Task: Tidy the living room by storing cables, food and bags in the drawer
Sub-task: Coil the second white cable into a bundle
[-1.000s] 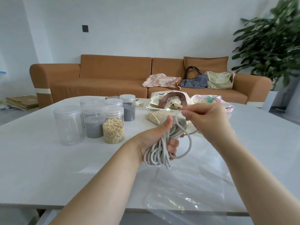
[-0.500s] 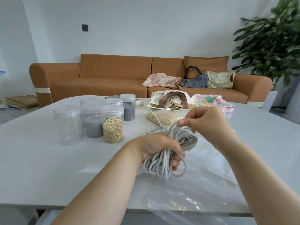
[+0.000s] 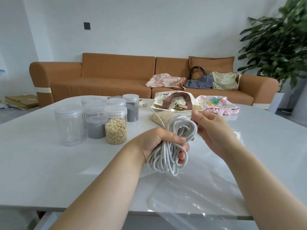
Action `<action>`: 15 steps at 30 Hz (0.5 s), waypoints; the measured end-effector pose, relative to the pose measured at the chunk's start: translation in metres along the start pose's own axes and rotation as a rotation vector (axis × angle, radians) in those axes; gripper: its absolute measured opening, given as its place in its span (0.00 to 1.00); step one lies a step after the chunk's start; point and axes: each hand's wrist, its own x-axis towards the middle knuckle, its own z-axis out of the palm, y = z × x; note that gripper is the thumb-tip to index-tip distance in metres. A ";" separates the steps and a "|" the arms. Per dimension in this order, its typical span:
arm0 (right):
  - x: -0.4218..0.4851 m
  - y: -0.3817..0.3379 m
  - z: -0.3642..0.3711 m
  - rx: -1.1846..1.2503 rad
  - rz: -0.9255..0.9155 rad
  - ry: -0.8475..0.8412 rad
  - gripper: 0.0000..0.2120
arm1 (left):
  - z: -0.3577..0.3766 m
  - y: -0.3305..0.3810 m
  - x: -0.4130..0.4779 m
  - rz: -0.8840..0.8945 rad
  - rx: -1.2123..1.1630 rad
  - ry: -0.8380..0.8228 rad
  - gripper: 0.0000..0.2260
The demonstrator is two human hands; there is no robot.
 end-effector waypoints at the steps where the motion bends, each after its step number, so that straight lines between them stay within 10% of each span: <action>1: 0.000 0.001 0.000 -0.096 -0.011 0.031 0.22 | -0.001 0.000 0.001 0.022 -0.007 0.036 0.04; 5: -0.003 -0.001 0.000 -0.435 -0.098 0.236 0.11 | -0.011 0.002 0.009 0.084 -0.062 0.349 0.10; 10: -0.018 -0.017 0.015 -0.601 -0.032 -0.081 0.13 | -0.015 0.002 0.015 0.159 -0.011 0.697 0.04; 15: -0.019 -0.010 0.023 -0.624 -0.062 -0.032 0.06 | -0.018 -0.001 0.020 0.245 0.021 0.783 0.05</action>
